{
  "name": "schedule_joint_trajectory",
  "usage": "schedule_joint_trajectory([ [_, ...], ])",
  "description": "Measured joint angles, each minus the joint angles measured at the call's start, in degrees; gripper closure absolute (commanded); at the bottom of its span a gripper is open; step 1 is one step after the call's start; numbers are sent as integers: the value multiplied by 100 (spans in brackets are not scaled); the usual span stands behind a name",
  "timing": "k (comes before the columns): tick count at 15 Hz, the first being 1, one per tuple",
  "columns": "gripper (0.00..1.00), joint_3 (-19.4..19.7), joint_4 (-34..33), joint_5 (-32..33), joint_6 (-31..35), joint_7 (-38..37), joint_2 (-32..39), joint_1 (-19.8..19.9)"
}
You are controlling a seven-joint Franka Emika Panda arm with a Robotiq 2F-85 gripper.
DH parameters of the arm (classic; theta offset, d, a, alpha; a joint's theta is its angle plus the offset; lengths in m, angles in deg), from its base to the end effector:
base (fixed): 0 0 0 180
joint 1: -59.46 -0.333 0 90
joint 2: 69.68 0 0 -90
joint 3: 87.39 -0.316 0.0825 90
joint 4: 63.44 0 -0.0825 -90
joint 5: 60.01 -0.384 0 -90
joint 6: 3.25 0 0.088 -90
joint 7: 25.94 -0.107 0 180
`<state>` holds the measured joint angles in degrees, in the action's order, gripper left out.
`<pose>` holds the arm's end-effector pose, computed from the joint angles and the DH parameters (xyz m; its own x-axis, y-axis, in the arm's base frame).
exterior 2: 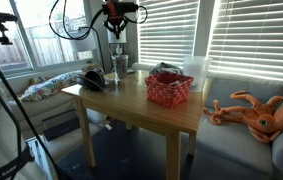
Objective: Move the phone charger from the silver cup to the basket
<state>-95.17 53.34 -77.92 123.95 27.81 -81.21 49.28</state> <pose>0.5018 0.1783 0.5715 0.3761 0.8236 0.4245 0.8779 -0.4633 0.1212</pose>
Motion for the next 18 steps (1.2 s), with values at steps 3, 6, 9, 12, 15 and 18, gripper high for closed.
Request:
schedule_joint_trajectory([
  [3, 99, 7, 7, 17, -26, -140, -155, -2],
  [6, 99, 13, 15, 29, -118, -299, -322, -5],
  [9, 99, 38, 69, 45, -163, -455, -538, -8],
  [12, 99, 91, 219, 232, -80, -832, -822, 2],
  [15, 99, 169, 416, 564, 83, -1369, -1097, 33],
  [18, 99, 248, 657, 967, 347, -2023, -1364, 115],
])
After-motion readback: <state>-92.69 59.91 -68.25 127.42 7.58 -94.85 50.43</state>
